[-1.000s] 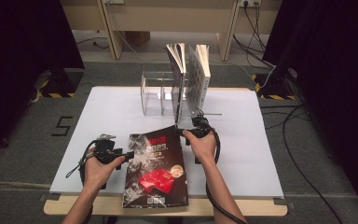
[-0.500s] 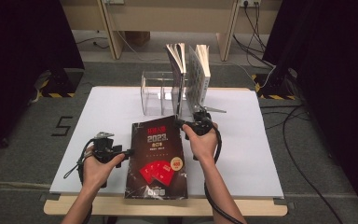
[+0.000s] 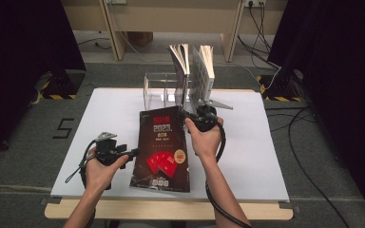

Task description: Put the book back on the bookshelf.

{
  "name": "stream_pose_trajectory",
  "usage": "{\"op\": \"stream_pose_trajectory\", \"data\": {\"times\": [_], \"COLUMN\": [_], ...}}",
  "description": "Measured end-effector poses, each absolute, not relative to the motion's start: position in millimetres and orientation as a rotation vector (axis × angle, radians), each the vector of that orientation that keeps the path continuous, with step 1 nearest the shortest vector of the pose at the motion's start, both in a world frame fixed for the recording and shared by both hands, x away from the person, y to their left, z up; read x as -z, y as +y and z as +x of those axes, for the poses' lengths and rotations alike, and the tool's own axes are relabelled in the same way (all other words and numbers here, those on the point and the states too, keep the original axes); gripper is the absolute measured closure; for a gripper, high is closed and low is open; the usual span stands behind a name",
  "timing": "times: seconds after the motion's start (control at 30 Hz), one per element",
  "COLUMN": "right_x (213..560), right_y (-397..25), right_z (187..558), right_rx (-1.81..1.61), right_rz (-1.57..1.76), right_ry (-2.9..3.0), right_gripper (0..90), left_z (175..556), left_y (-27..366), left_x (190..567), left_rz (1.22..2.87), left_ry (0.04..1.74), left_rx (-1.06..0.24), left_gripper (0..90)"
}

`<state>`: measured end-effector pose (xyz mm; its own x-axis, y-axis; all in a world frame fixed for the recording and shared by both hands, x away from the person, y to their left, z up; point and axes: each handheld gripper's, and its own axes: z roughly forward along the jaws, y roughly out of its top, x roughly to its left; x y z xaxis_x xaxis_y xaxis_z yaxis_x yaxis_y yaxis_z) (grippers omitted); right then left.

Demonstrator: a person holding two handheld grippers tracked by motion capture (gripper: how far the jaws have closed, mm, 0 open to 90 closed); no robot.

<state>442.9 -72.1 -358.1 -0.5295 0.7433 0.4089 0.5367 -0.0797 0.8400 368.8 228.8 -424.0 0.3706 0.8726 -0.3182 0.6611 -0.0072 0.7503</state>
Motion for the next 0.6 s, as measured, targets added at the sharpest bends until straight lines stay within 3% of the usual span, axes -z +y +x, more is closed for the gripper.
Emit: {"op": "stream_pose_trajectory", "data": {"times": [0.6], "right_x": [328], "right_y": [-60], "right_z": [443], "right_rx": [-1.69], "right_rz": [1.318], "right_ry": [1.865], "right_gripper": [87.7], "left_z": [364], "left_y": [199], "left_x": [404], "left_rz": [1.719], "left_ry": [1.243], "left_rx": [-0.318], "left_gripper": [36.8]}}
